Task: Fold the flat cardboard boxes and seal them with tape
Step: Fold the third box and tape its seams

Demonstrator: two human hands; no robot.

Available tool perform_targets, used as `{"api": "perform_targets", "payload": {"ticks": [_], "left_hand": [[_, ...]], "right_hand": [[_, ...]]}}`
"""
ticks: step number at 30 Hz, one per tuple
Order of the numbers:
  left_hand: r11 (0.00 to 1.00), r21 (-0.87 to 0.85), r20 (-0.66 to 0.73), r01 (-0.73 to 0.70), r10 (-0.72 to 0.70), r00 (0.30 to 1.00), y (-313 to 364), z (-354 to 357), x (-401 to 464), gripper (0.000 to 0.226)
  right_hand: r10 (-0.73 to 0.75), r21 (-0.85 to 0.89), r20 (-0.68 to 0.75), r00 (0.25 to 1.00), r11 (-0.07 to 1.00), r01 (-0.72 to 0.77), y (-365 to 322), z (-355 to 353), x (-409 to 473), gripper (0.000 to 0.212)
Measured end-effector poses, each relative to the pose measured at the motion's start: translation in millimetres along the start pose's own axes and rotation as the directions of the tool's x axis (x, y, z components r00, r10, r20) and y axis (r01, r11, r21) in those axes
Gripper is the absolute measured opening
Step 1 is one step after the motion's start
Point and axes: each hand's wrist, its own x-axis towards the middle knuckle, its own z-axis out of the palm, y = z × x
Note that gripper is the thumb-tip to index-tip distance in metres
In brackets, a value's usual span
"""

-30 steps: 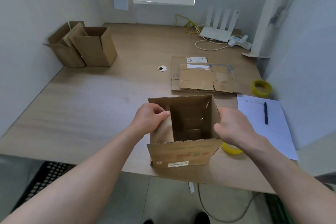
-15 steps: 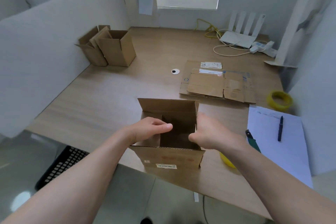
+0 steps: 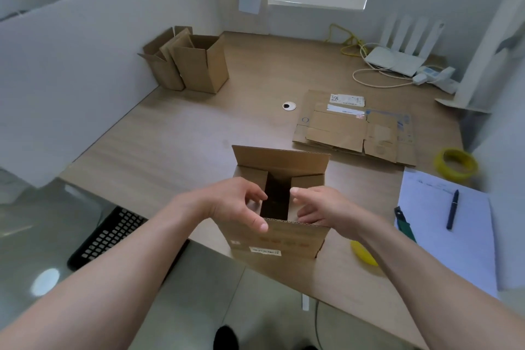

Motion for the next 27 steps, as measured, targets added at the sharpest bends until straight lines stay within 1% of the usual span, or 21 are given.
{"api": "perform_targets", "payload": {"ticks": [2,4,5,7,9,10,11,12,13,14,16,17,18,20,21,22,23,24,25,26,27], "left_hand": [[1.000,-0.005,-0.151,-0.006,0.005,0.989,-7.3,3.5,1.9,0.092],[0.996,0.084,-0.336,0.014,0.015,0.942,-13.3,5.4,9.9,0.071],[0.986,0.160,-0.420,0.037,0.034,0.907,-16.3,6.0,15.2,0.062],[0.967,0.245,-0.543,0.064,0.082,0.836,-25.2,10.8,27.1,0.058],[0.974,0.220,-0.630,0.045,0.107,0.769,-36.0,20.9,39.6,0.066],[0.981,0.189,-0.673,0.031,0.107,0.731,-41.0,28.0,45.7,0.071],[0.988,0.154,-0.714,0.019,0.098,0.693,-45.9,35.8,50.9,0.078],[0.992,0.125,-0.747,0.003,0.092,0.659,-50.2,42.2,54.7,0.088],[0.995,0.102,-0.770,-0.025,0.094,0.630,-53.9,45.8,58.4,0.100],[0.995,0.077,-0.786,-0.063,0.099,0.610,-57.2,46.1,61.9,0.112],[0.987,0.026,-0.806,-0.156,0.113,0.581,-62.1,39.8,68.3,0.128],[0.980,-0.012,-0.817,-0.197,0.104,0.567,-64.3,33.7,72.0,0.130],[0.971,-0.068,-0.824,-0.229,0.075,0.562,-66.5,26.8,76.8,0.130],[0.924,-0.234,-0.797,-0.302,-0.005,0.603,-68.7,13.5,82.4,0.119],[0.885,-0.310,-0.774,-0.347,-0.022,0.633,-69.4,5.9,85.3,0.105],[0.842,-0.364,-0.753,-0.399,-0.014,0.658,-69.3,-0.6,87.8,0.082],[0.799,-0.397,-0.746,-0.451,0.004,0.666,-69.1,-4.4,89.9,0.056],[0.762,-0.426,-0.743,-0.488,0.012,0.669,-69.0,-7.0,91.5,0.040],[0.744,-0.440,-0.734,-0.503,0.024,0.678,-69.7,-8.2,92.5,0.038],[0.757,-0.436,-0.710,-0.487,0.042,0.703,-71.4,-8.3,93.2,0.037],[0.797,-0.402,-0.679,-0.451,0.071,0.731,-74.6,-7.3,93.9,0.033]], "right_hand": [[-0.042,0.099,0.013,0.999,0.994,0.041,2.9,-3.8,-7.7,0.062],[-0.138,0.135,-0.018,0.990,0.981,0.139,8.5,-4.3,-13.7,0.059],[-0.180,0.106,-0.065,0.981,0.977,0.187,12.3,-2.2,-15.6,0.054],[-0.244,-0.067,-0.249,0.937,0.970,0.234,22.6,4.7,-14.8,0.053],[-0.356,-0.361,-0.437,0.826,0.911,0.202,30.6,15.8,-13.4,0.059],[-0.420,-0.477,-0.476,0.773,0.861,0.175,33.6,22.6,-13.3,0.063],[-0.459,-0.542,-0.495,0.738,0.827,0.150,35.7,28.8,-12.9,0.067],[-0.468,-0.558,-0.516,0.717,0.819,0.134,37.0,33.3,-10.6,0.072],[-0.455,-0.533,-0.546,0.703,0.837,0.128,37.9,35.1,-7.1,0.078],[-0.401,-0.454,-0.586,0.704,0.882,0.125,37.0,35.1,-3.3,0.084],[-0.186,-0.148,-0.617,0.765,0.982,0.118,32.7,35.3,3.2,0.097],[-0.102,-0.004,-0.590,0.801,0.992,0.123,31.7,36.3,6.7,0.102],[-0.059,0.085,-0.563,0.824,0.988,0.129,31.2,37.1,10.5,0.106],[-0.038,0.142,-0.542,0.840,0.980,0.136,32.5,38.7,19.2,0.110],[-0.038,0.138,-0.550,0.834,0.981,0.136,31.7,39.5,24.0,0.111],[-0.031,0.116,-0.568,0.823,0.986,0.117,31.5,39.8,29.0,0.112],[-0.022,0.074,-0.588,0.808,0.994,0.082,33.1,40.3,33.6,0.112],[-0.010,0.036,-0.607,0.795,0.999,0.040,35.6,41.7,37.4,0.112],[0.012,0.019,-0.622,0.783,1.000,0.000,38.4,44.7,39.7,0.112],[0.041,0.031,-0.631,0.775,0.999,-0.028,43.0,48.3,41.2,0.112],[0.068,0.067,-0.636,0.769,0.997,-0.033,49.9,52.0,42.5,0.114]]}}
